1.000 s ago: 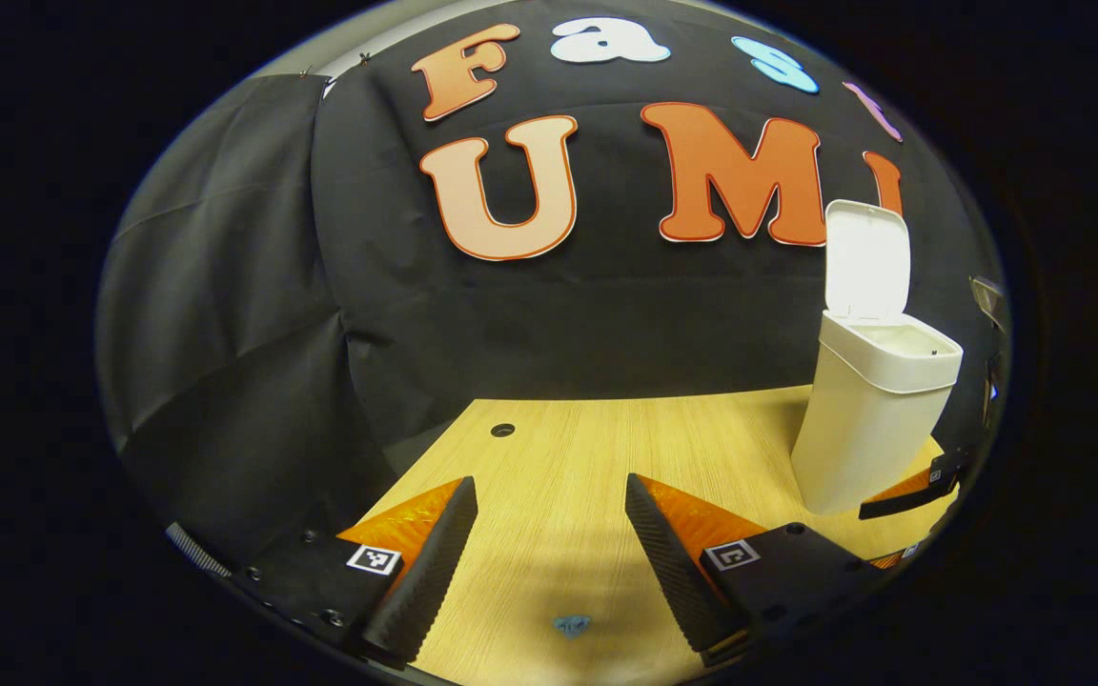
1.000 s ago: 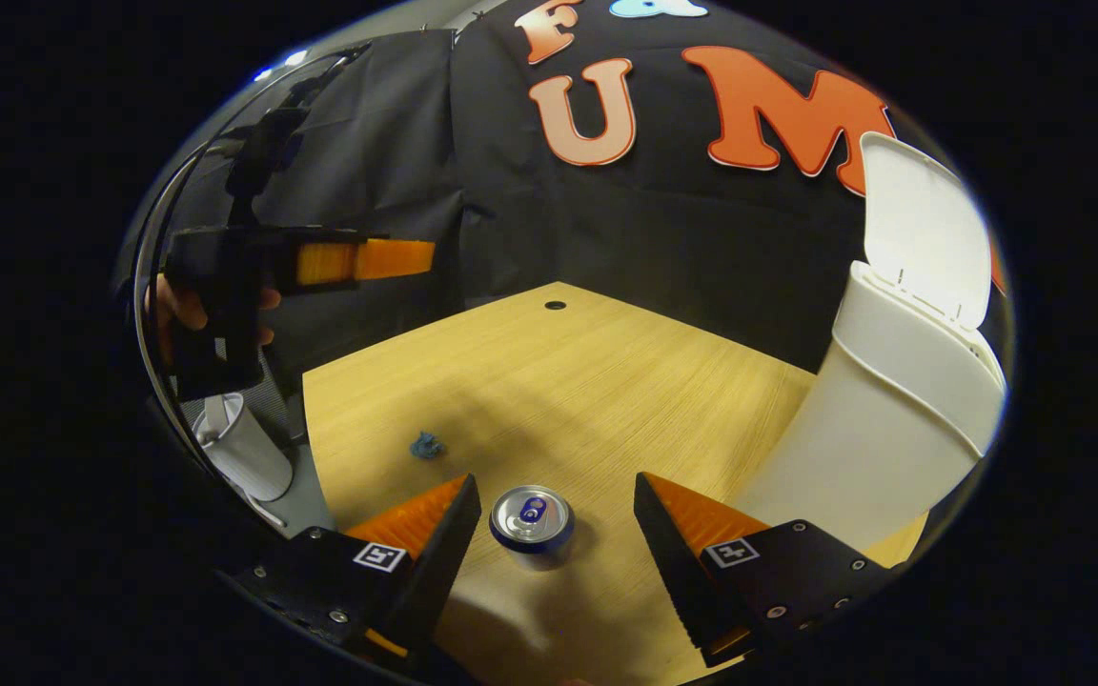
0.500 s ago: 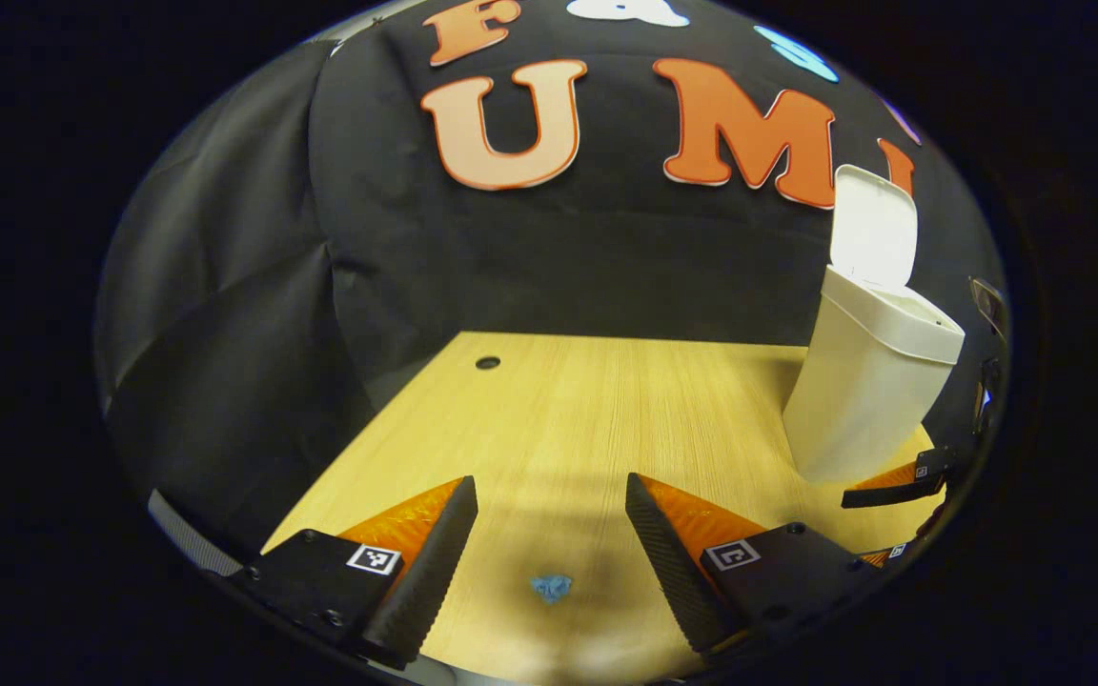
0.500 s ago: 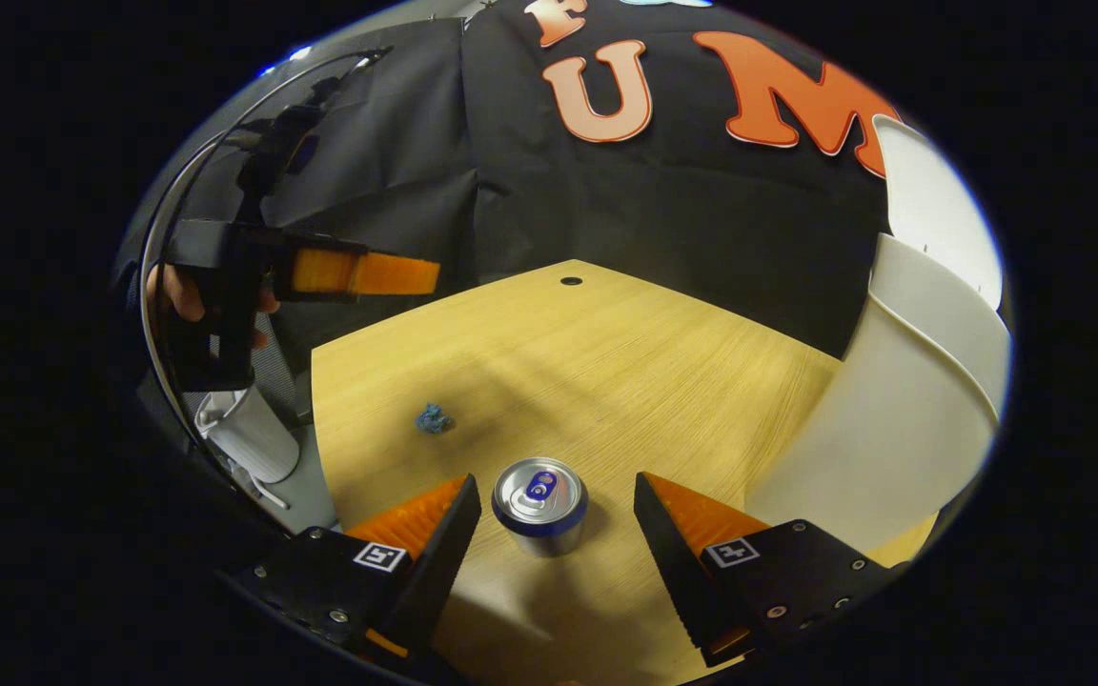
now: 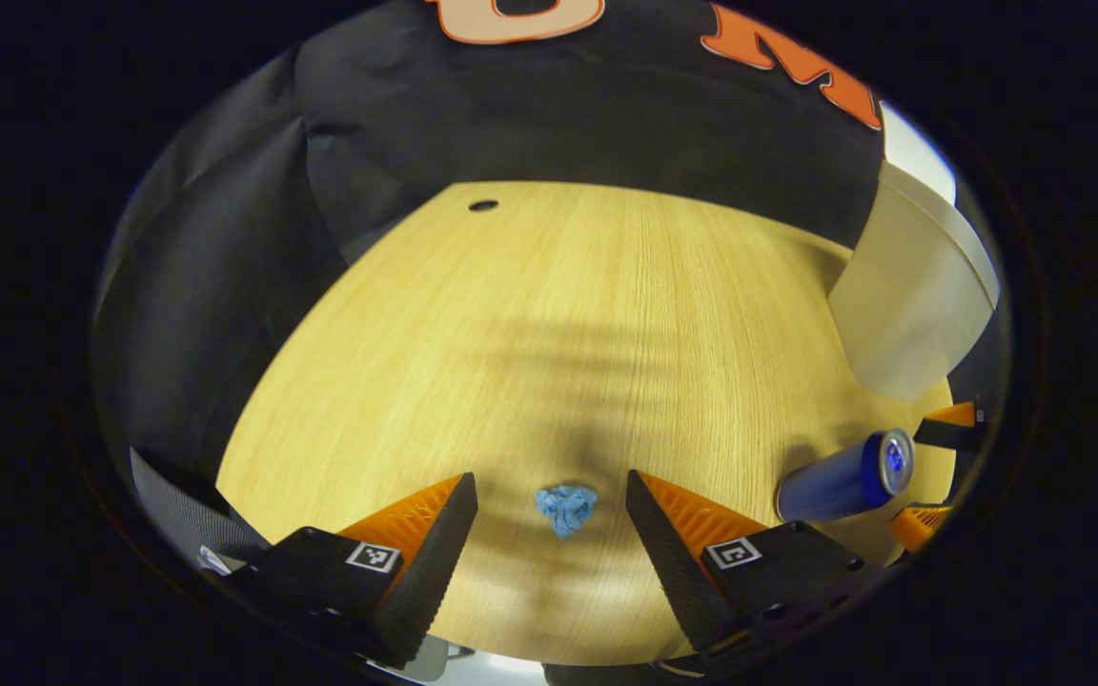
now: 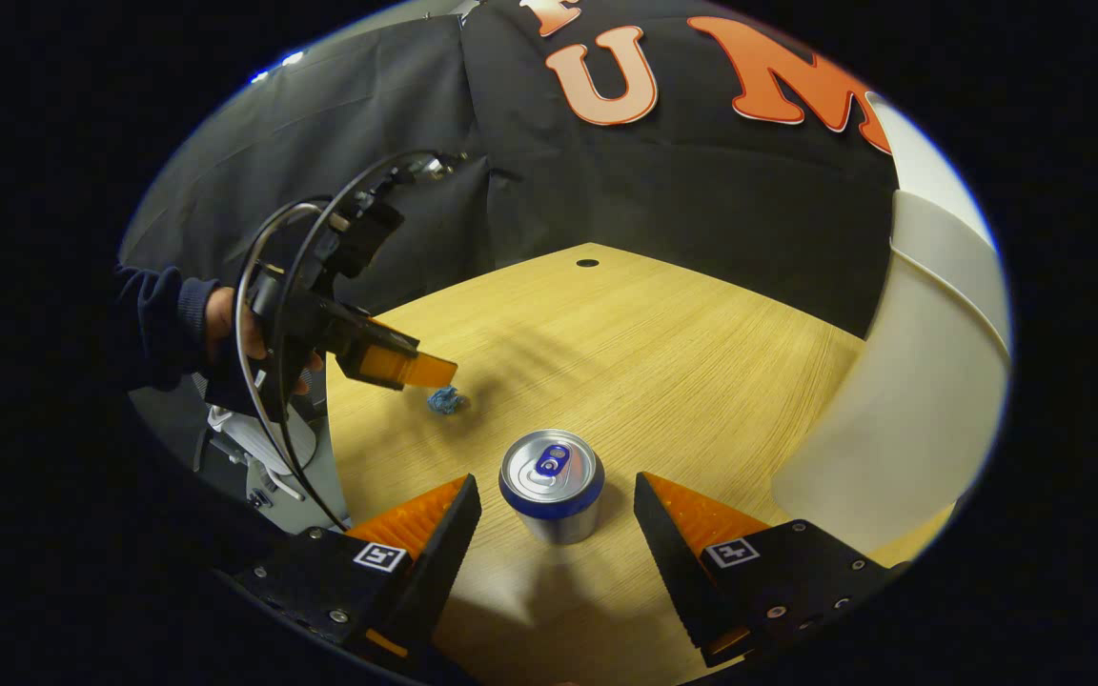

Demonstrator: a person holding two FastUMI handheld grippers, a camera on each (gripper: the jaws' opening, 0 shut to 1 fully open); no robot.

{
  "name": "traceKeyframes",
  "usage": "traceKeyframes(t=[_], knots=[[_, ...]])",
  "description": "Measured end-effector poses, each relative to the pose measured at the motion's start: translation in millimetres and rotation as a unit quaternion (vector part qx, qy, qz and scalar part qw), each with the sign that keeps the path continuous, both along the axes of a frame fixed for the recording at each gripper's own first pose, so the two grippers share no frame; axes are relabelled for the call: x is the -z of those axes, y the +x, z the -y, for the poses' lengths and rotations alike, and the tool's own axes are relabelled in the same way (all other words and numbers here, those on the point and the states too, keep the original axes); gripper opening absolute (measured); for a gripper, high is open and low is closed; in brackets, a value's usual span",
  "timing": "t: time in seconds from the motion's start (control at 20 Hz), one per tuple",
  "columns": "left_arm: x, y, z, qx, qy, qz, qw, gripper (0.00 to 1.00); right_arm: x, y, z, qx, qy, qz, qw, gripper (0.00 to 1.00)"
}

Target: Press the lid of the desktop garbage bin to open it, pick up the crumpled paper on the desktop and throw it into the bin, then pick up the pop can on the desktop and drop it into the bin, and finally close the garbage bin lid.

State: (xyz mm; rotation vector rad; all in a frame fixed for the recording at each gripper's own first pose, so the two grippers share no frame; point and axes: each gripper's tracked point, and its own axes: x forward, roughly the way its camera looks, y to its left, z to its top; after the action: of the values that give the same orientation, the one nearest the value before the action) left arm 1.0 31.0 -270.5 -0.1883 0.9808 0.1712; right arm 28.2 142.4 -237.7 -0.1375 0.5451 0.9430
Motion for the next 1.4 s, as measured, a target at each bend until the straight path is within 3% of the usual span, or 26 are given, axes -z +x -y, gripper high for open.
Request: traceKeyframes(t=[0.3,0.5,0.6,0.75,0.8,0.9,1.1,1.3,1.4], knots=[[3,6,16,0.047,-0.005,-0.043,0.998,1.00,9,2,1,0.005,-0.013,-0.017,1.000,0.98],[8,-5,23,0.080,-0.001,-0.085,0.993,0.95,13,2,3,0.038,-0.033,-0.021,0.999,0.98],[6,-1,23,0.091,0.003,-0.088,0.992,0.81,17,1,-3,0.049,-0.036,-0.025,0.998,0.98],[-2,14,21,0.097,-0.005,-0.095,0.991,0.52,22,-1,-6,0.061,-0.045,-0.030,0.997,0.98],[-12,23,20,0.103,-0.006,-0.091,0.990,0.54,24,-2,-7,0.066,-0.046,-0.034,0.996,0.98],[-13,40,14,0.101,0.000,-0.091,0.991,0.28,26,-5,-12,0.071,-0.044,-0.043,0.996,0.98],[-41,82,22,0.104,-0.050,-0.078,0.990,0.27,38,-1,-16,0.085,-0.054,-0.043,0.994,0.98],[-80,143,11,0.118,-0.044,-0.050,0.991,0.29,49,-1,-18,0.099,-0.061,-0.058,0.992,0.98],[-84,150,10,0.119,-0.045,-0.047,0.991,0.29,59,1,-19,0.100,-0.064,-0.057,0.991,0.98]])
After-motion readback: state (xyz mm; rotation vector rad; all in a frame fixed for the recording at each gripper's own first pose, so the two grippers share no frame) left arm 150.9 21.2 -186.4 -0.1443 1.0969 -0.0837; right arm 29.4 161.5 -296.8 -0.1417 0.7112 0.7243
